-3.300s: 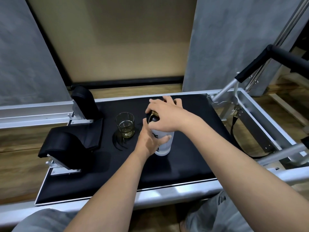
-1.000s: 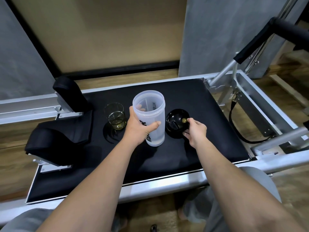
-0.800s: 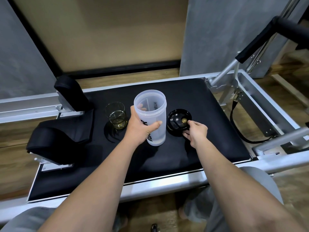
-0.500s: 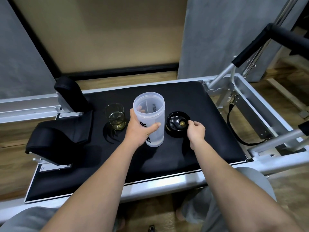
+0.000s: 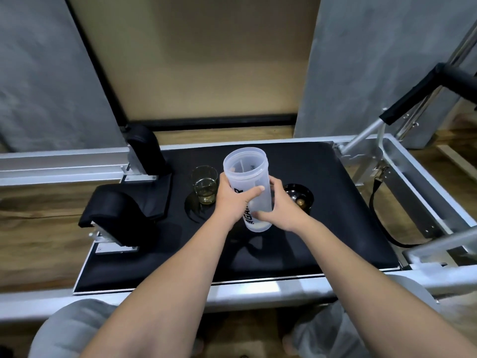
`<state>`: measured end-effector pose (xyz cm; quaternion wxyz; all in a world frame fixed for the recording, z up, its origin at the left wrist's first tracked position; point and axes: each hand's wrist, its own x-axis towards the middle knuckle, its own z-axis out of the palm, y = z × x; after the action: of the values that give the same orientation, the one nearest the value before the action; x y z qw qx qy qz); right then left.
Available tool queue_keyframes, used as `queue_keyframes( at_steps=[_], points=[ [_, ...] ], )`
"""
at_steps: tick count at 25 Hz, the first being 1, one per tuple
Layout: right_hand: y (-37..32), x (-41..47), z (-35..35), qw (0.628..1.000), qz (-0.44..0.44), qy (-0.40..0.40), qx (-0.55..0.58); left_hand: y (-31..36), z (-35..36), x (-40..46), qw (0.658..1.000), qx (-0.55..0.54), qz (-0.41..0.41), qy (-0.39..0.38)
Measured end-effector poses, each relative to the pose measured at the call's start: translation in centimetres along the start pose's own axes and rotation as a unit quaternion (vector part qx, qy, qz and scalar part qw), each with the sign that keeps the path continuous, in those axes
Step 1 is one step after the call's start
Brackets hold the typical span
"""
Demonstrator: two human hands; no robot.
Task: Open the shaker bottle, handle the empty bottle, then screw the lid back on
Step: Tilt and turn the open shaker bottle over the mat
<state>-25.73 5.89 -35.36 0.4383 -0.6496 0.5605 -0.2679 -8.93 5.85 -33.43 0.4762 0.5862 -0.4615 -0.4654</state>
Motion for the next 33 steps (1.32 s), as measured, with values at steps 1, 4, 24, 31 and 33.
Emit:
queue_keyframes(
  at_steps=[1,4,24,31,33],
  points=[
    [-0.2,0.0,0.7,1.000,-0.009,0.016,0.008,0.3,-0.3,-0.2,1.000,-0.010,-0.006,0.008],
    [-1.1,0.3,2.1,0.998,-0.023,0.056,-0.006,1.3,-0.8,-0.4,0.998,-0.040,-0.044,0.028],
    [-4.8,3.2,2.4,0.987,-0.023,0.021,-0.159,-0.3,-2.7,-0.8,0.970,-0.173,-0.168,0.026],
    [-5.9,3.4,2.1,0.983,-0.020,0.003,-0.182,0.1,-2.8,-0.9,0.970,-0.173,-0.166,0.034],
    [-6.2,3.5,1.8,0.982,-0.018,-0.005,-0.189,0.1,-2.7,-0.8,0.971,-0.168,-0.169,0.035]
  ],
)
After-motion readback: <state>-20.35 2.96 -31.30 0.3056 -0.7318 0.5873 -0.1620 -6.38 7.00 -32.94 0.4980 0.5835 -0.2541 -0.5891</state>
